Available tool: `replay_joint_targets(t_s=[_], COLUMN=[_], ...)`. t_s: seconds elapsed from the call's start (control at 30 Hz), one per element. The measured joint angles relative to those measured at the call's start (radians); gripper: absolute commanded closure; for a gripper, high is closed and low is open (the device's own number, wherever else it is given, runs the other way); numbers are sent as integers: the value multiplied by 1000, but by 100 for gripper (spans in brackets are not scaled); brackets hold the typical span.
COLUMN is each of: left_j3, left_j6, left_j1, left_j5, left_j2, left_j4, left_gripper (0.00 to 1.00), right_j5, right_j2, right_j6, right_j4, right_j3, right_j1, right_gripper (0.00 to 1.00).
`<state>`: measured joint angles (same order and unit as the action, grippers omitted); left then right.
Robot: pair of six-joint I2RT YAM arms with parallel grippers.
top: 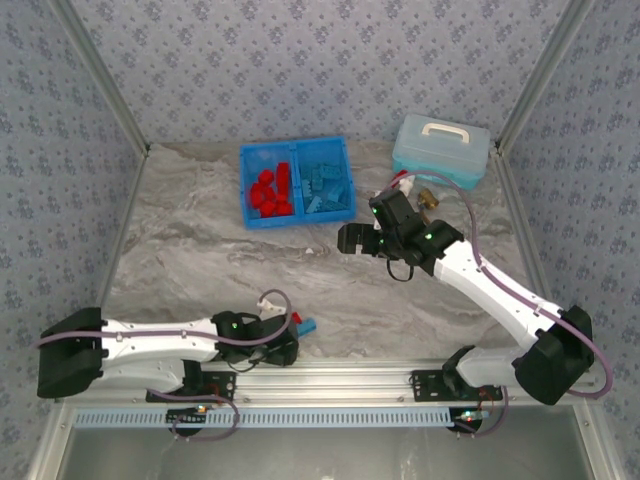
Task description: Sort the legos into containers by color
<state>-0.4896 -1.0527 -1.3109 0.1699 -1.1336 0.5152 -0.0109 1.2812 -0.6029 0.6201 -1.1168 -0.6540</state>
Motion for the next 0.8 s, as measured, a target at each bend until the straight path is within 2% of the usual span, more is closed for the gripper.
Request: replay_joint_targets(t_s=[0.3, 0.57, 0.67, 0.73, 0.8], left_j3=[-12, -23, -58, -124, -204], left_j6=[7, 5, 15, 39, 83], left_j1=[0, 0, 7, 43, 126], left_j5=[21, 32, 64, 80, 92], left_j2=[-51, -55, -18, 42, 110], left_j4=[13, 14, 67, 125, 154], left_gripper=[55, 58, 58, 58, 58], right_j5=[0, 0, 0, -1, -2], right_j2=[0, 0, 0, -4, -13], right_j6=[0, -3, -3, -3, -3], right_j4=[0, 0, 0, 1, 1], right_j3=[6, 8, 8, 8, 8], right_j1=[0, 0, 0, 0, 0], right_gripper=[0, 0, 0, 0, 0])
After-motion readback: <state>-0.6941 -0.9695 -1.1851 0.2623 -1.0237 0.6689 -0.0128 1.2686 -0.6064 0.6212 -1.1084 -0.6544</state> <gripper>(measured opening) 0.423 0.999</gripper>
